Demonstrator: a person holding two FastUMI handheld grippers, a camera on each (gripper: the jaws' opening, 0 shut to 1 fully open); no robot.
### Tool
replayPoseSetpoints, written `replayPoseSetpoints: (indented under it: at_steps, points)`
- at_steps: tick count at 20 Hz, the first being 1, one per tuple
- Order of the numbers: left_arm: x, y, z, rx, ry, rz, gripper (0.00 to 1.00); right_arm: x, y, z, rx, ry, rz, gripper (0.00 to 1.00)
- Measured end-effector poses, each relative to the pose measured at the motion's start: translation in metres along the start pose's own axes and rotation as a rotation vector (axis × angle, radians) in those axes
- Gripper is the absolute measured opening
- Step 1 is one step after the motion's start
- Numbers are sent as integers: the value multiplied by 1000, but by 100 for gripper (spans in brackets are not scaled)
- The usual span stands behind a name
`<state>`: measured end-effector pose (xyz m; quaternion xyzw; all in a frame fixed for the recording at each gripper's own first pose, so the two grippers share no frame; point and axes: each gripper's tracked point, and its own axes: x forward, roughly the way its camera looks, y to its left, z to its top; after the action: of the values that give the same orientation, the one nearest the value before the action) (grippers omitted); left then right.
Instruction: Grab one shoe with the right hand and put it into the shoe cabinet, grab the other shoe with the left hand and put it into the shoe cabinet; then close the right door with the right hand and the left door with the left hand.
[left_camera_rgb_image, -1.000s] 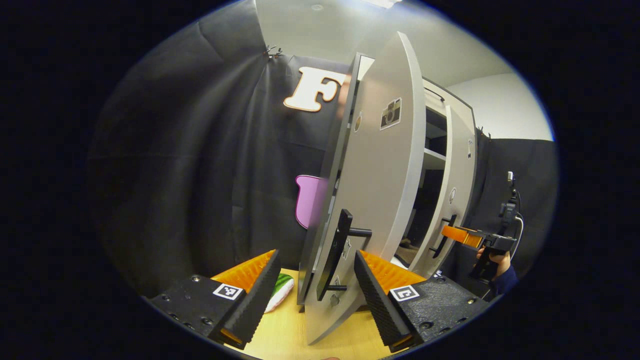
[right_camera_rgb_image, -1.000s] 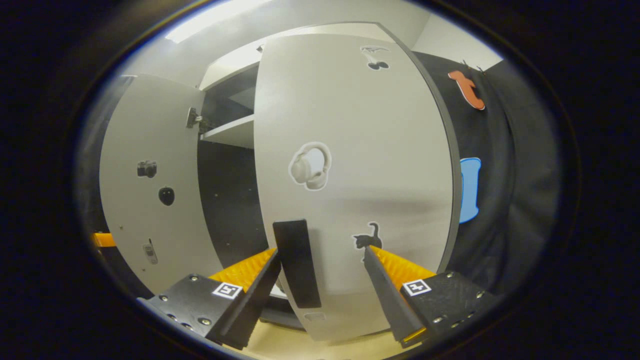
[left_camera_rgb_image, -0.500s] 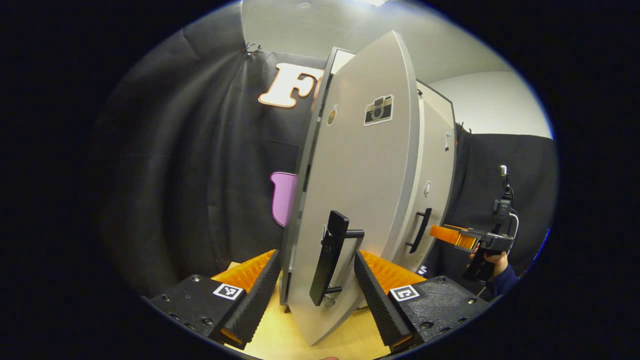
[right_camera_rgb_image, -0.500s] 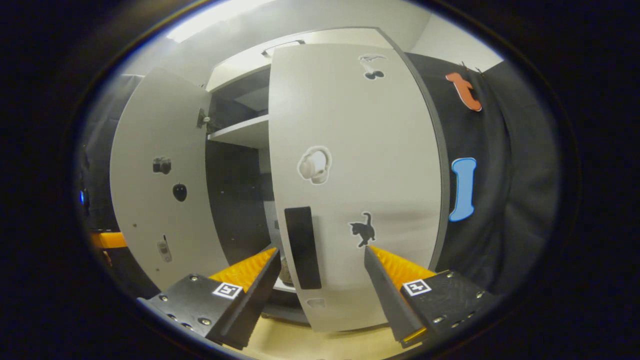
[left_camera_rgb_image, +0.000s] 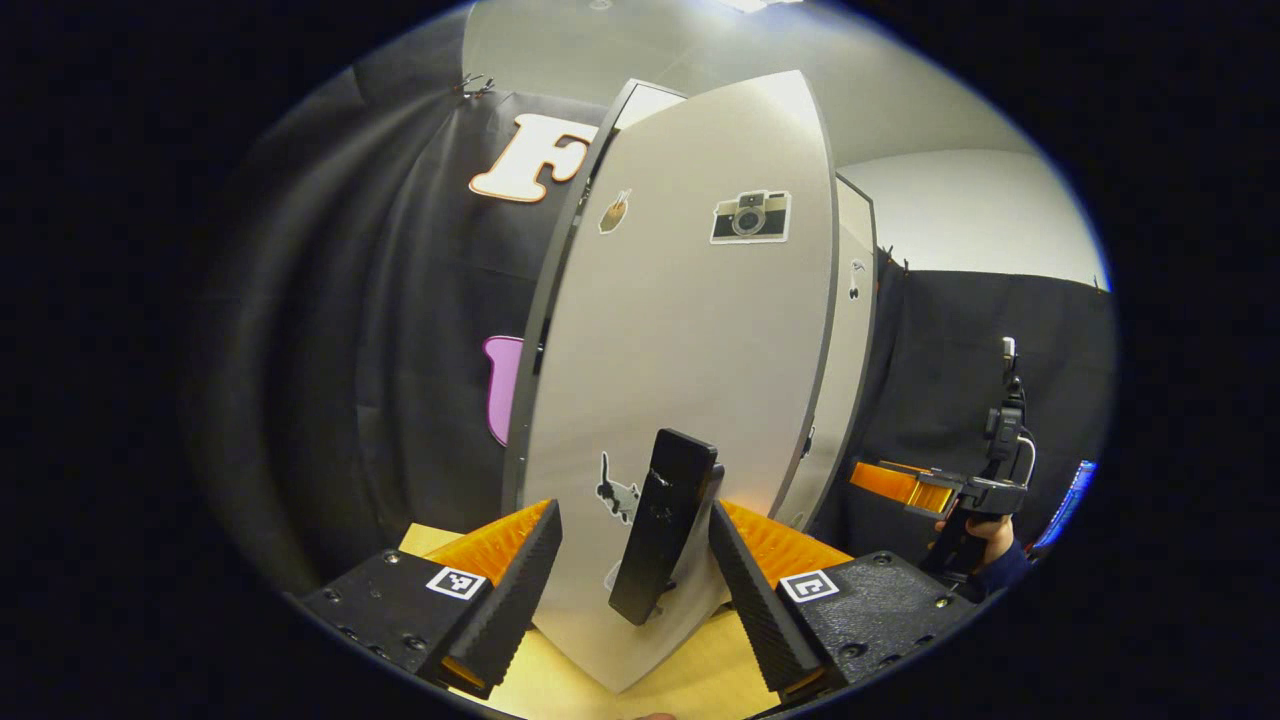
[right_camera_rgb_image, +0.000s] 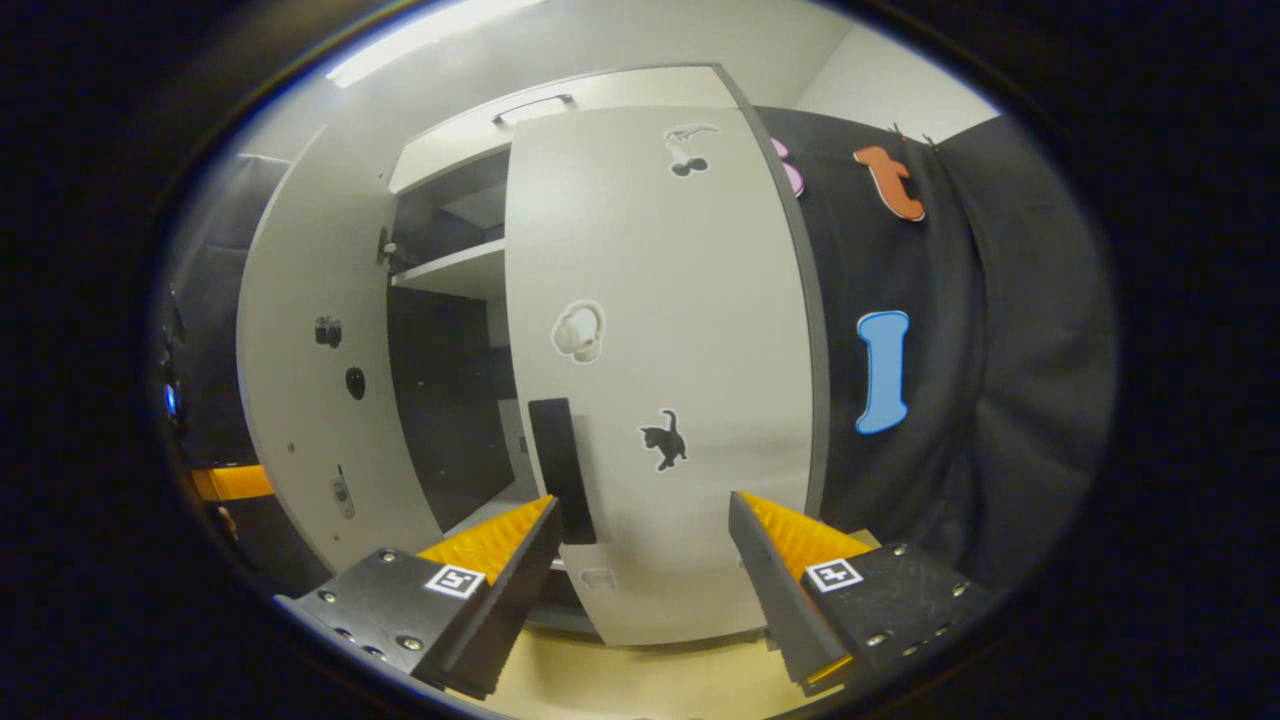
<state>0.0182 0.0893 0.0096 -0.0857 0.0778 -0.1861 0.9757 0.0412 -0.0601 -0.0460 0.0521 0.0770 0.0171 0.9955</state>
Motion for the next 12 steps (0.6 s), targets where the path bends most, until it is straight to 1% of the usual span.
replayPoseSetpoints:
  at_steps: [1,3,4,5,6,7,8,9,10,11,12]
  points:
    - [5,-4,-1,-3,0,-10,92,-2,-3,0,2,2,-6,100]
    - [16,-11,-3,-5,1,-22,92,-6,-9,0,3,2,-17,97]
    - [22,-14,-4,-2,4,-27,92,-8,-11,1,2,0,-22,100]
    - [28,-16,-5,3,3,-27,92,-11,-13,3,-1,-4,-28,100]
    - [33,-16,-3,7,1,-21,86,-13,-16,4,-4,-8,-33,100]
    - [39,-20,-4,8,5,-32,92,-16,-19,5,-7,-12,-41,100]
    - [45,-25,-6,15,10,-36,86,-18,-24,6,-9,-16,-49,100]
    - [51,-27,-7,28,14,-32,87,-20,-28,7,-11,-19,-58,100]
    - [55,-30,-8,41,14,-40,95,-22,-32,8,-12,-23,-68,100]
    - [65,-36,-8,54,17,-46,97,-24,-37,9,-11,-25,-77,100]
    - [70,-39,-7,62,19,-47,95,-25,-43,10,-9,-27,-85,100]
